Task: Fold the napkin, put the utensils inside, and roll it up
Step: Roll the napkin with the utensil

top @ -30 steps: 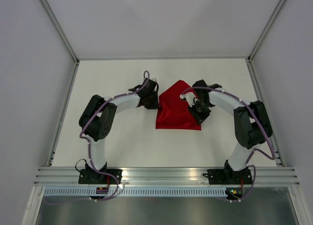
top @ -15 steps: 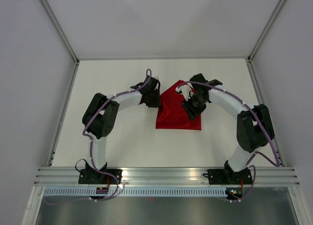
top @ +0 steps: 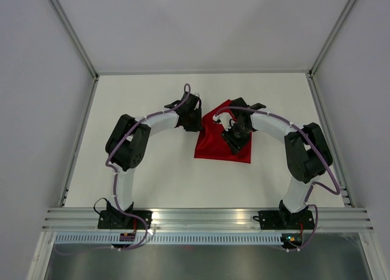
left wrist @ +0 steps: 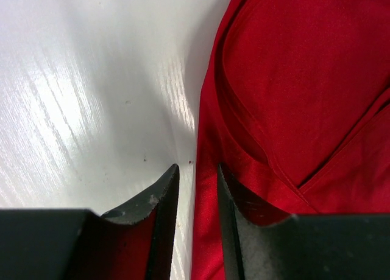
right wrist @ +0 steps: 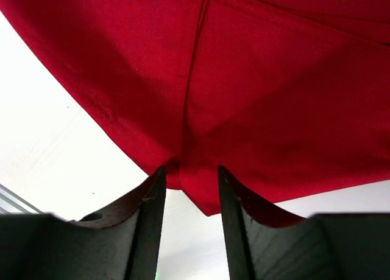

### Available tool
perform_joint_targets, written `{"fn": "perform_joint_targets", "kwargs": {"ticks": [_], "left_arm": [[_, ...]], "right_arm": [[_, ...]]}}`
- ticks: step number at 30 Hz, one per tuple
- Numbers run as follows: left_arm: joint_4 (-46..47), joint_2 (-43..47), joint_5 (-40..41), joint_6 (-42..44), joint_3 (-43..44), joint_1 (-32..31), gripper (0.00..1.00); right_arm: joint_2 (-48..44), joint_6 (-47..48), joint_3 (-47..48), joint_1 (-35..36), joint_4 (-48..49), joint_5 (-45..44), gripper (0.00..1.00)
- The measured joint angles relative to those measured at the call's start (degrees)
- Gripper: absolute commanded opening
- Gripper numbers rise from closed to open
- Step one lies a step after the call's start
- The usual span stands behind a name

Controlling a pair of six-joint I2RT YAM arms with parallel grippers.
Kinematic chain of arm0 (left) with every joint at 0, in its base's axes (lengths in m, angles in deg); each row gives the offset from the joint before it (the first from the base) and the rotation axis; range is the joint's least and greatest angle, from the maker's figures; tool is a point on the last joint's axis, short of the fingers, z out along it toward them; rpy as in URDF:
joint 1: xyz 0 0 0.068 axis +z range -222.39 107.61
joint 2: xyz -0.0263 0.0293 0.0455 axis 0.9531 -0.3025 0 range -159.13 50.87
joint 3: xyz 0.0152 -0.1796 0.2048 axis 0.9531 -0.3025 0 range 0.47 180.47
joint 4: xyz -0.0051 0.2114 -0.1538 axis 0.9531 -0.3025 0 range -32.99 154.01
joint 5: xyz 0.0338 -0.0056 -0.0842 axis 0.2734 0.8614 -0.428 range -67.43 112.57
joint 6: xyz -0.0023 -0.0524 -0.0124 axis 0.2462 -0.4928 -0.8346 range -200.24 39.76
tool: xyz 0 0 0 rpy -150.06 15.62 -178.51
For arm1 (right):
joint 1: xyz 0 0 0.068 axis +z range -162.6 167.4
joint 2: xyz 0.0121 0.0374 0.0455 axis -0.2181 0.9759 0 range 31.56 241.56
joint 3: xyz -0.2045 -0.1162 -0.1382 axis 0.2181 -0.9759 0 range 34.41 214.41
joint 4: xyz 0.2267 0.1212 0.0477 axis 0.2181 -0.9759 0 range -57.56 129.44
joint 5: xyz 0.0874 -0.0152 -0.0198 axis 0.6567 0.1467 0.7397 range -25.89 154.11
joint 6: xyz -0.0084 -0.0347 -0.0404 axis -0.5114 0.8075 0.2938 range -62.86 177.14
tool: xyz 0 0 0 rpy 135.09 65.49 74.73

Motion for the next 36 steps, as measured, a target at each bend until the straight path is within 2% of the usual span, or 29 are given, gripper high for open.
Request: {"fn": "perform_joint_targets", "kwargs": {"ticks": [2,10,25,30,36], "left_arm": [[0.02,-0.28,-0.02,0.07,0.52,0.04,0.40],[-0.44,-0.31,-0.02,0.33,0.87,0.76,0.43],[-0.26,2.16,-1.68,1.31,-0.09,5.35,0.47],[2.27,5.90,-5.73,1.49,-3.30,5.29,0.47],[4.63,5.97,-10.82,2.05,-4.07,5.25,0.46]], "right_arm": [[0.00,-0.15,-1.18,0.00,0.66,-0.22,0.39],[0.20,-0.28,-4.28,0.00,1.66,-1.07,0.29],[0.33,-0.61,-4.76,0.00,2.91,-1.49,0.26],[0.63,-0.70,-4.76,0.00,3.10,-1.49,0.27],[0.63,-0.85,-4.76,0.00,3.15,-1.49,0.27]]}}
